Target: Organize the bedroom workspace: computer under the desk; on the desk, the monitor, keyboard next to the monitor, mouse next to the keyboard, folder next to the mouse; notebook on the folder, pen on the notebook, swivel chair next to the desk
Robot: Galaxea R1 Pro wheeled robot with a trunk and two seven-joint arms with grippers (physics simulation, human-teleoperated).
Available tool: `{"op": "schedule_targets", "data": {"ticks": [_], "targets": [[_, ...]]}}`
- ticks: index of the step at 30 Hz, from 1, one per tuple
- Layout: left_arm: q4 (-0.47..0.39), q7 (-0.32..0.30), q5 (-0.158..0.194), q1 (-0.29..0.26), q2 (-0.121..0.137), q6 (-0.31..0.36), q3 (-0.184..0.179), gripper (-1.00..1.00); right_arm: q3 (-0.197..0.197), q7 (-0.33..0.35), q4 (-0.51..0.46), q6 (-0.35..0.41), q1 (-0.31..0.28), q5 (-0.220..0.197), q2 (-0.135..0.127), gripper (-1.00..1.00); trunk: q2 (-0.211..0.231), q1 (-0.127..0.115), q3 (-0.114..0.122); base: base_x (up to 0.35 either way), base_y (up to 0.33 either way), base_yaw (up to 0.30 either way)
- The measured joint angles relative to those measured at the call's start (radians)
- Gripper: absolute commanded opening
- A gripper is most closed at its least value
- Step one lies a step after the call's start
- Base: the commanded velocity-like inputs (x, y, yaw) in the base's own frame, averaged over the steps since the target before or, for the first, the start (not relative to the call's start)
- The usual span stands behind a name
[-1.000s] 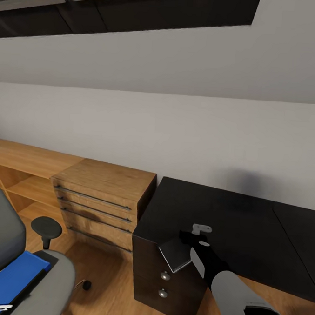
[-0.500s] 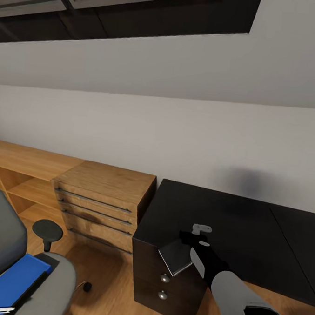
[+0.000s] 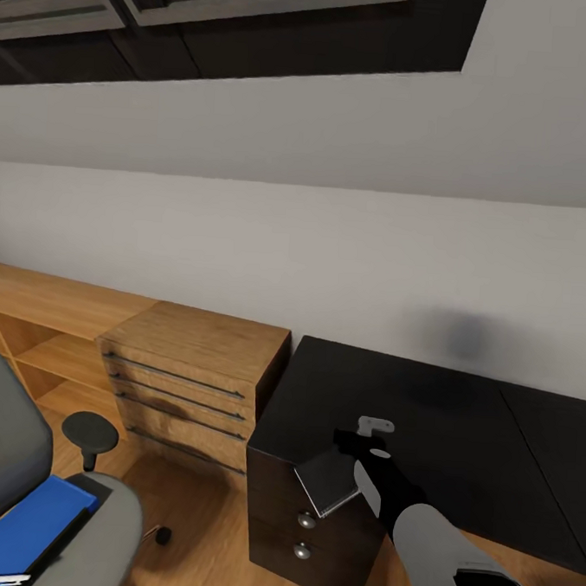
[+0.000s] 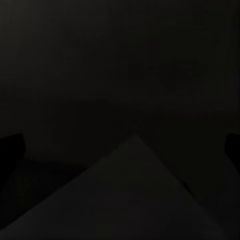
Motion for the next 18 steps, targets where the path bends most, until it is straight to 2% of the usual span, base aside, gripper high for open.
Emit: {"op": "schedule_targets", "data": {"ticks": [18], "targets": [[0.0,0.0,0.0,0.0,0.001,0.0,0.001,1.0,0.0,0.002,0.002,-0.018,0.0,-0.003,0.002,1.0,0.0,0.0,0.0,-0.002,0.0,0.0]]}}
